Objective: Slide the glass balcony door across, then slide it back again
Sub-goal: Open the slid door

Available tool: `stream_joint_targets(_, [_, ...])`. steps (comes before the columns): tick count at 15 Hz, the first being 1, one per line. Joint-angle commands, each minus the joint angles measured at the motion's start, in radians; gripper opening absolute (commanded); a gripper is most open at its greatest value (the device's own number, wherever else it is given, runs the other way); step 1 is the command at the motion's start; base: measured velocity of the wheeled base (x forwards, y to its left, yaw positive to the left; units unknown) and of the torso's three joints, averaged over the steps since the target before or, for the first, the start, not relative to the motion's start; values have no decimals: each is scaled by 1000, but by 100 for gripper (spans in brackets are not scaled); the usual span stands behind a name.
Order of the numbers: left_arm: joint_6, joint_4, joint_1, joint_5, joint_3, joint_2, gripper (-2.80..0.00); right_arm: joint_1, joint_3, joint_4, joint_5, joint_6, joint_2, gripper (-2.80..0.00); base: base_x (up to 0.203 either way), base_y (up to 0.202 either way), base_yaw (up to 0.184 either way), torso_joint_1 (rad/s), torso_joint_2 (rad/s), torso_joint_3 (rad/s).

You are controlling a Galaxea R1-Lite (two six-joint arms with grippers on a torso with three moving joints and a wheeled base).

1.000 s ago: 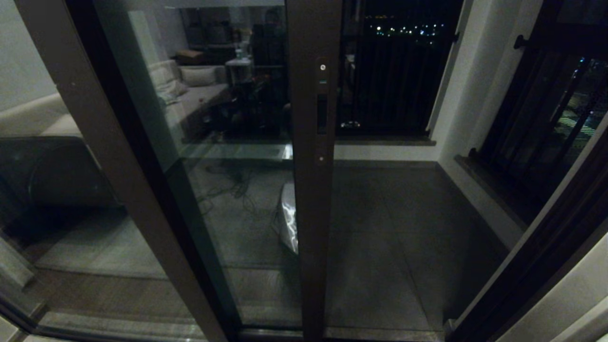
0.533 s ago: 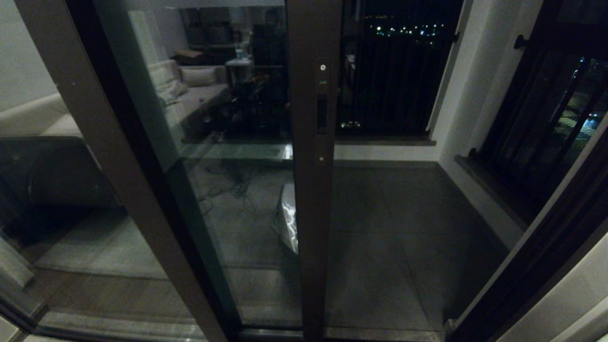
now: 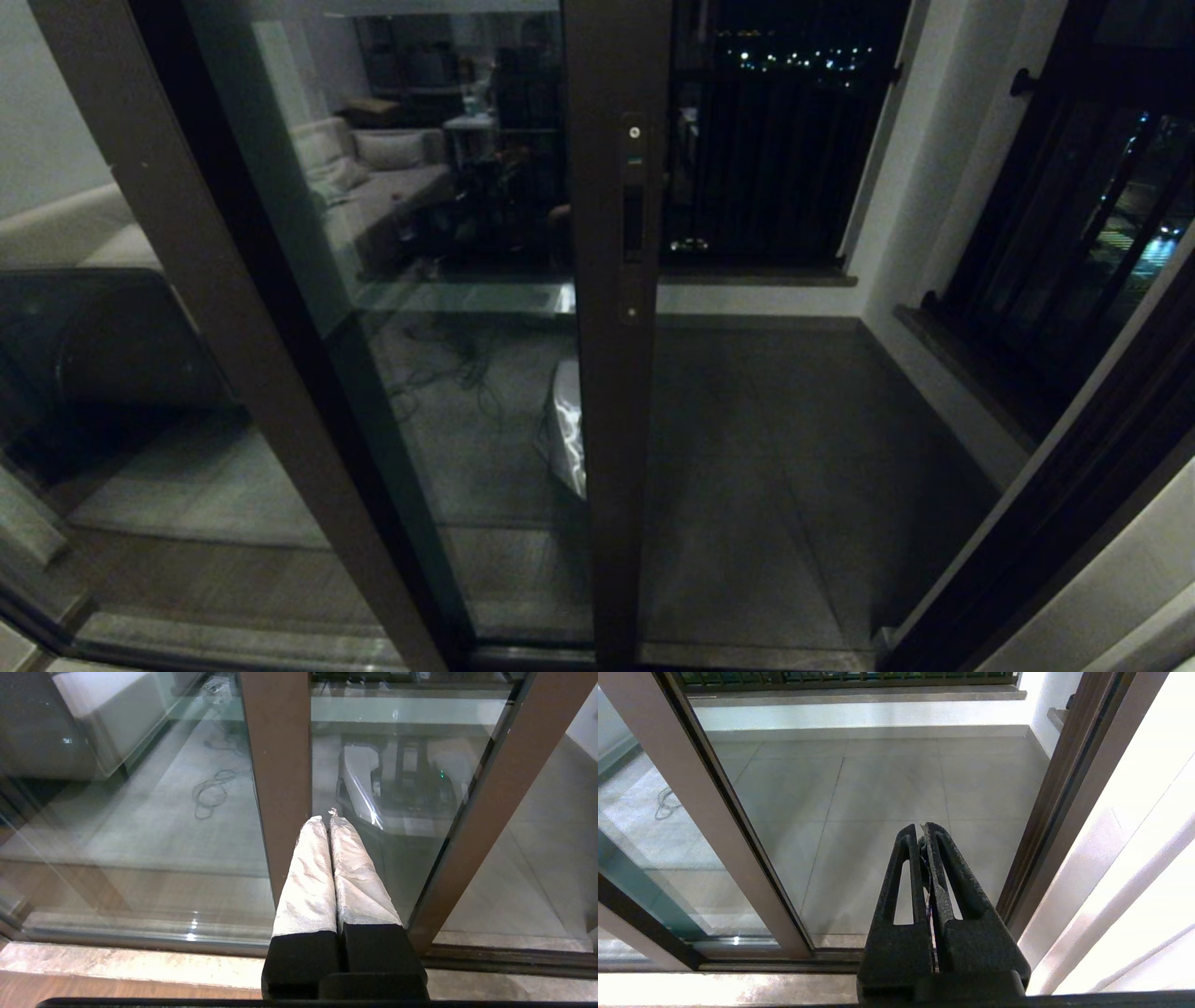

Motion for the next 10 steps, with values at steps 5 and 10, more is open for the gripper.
stream_joint_targets(5, [0,0,0,0,2,0,-280,1,1,0,0,-1,2,-280,0,0,0,0,0,0])
stream_joint_targets(10, [0,0,0,0,2,0,-280,1,0,0,0,-1,2,-280,0,0,0,0,0,0])
